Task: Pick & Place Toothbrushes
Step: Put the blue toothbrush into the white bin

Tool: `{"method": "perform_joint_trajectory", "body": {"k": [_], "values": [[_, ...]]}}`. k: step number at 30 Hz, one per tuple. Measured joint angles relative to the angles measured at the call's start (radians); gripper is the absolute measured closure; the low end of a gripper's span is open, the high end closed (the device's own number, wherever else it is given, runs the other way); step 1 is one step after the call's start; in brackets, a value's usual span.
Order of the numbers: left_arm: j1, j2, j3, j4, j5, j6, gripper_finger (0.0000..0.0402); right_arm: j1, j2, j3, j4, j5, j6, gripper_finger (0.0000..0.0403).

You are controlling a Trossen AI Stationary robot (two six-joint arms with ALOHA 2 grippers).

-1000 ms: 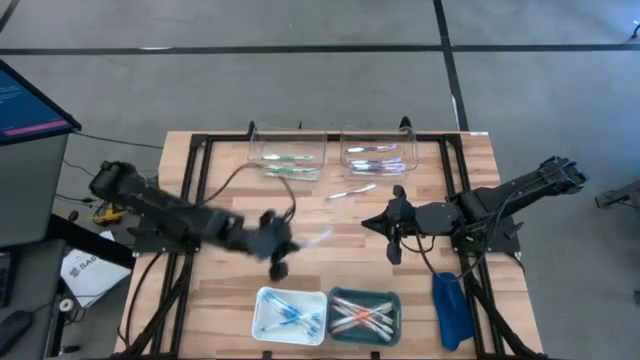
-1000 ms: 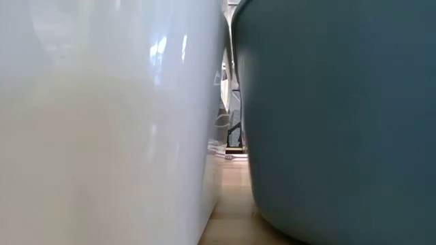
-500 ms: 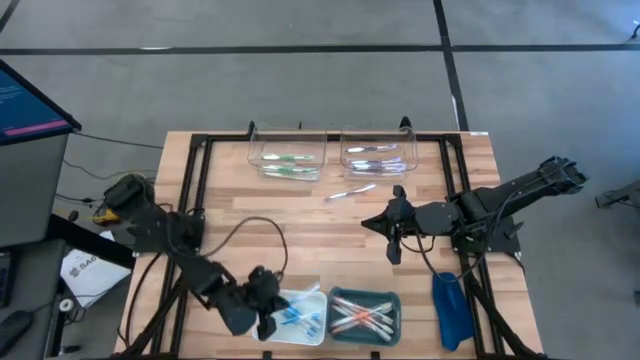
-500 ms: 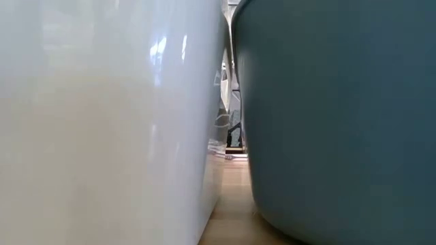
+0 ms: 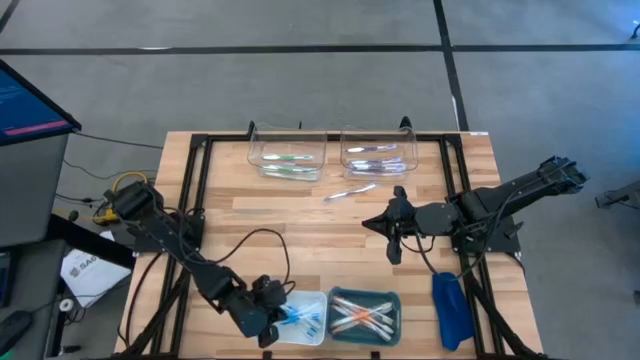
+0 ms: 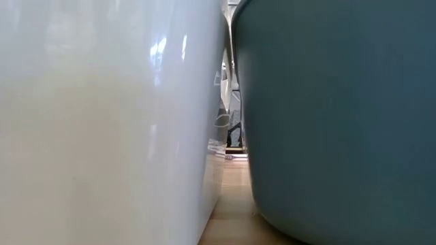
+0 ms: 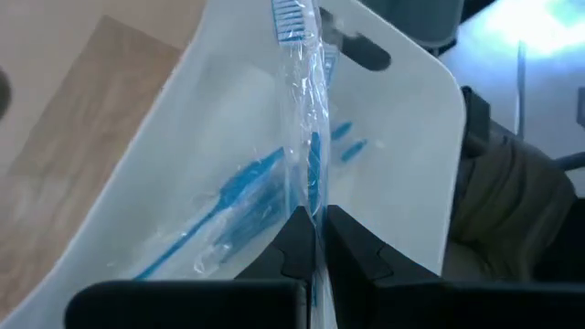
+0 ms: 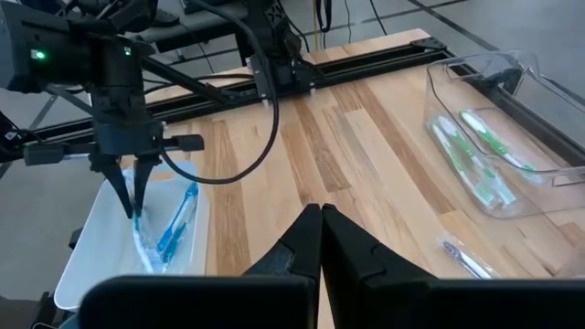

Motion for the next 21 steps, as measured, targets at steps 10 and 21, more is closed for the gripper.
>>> {"method": "perform_joint_trajectory", "body": {"k": [10, 21], "values": [[0.024, 0.061, 0.000, -0.004, 0.057, 0.005, 0.0396, -0.001, 0.000, 0.000, 0.000, 0.000, 0.000, 0.0401], [0.064, 0.093, -0.002, 0.001, 0.112, 0.032, 0.0395, -0.001, 0.000, 0.000, 0.000, 0.000, 0.000, 0.0401]]}}
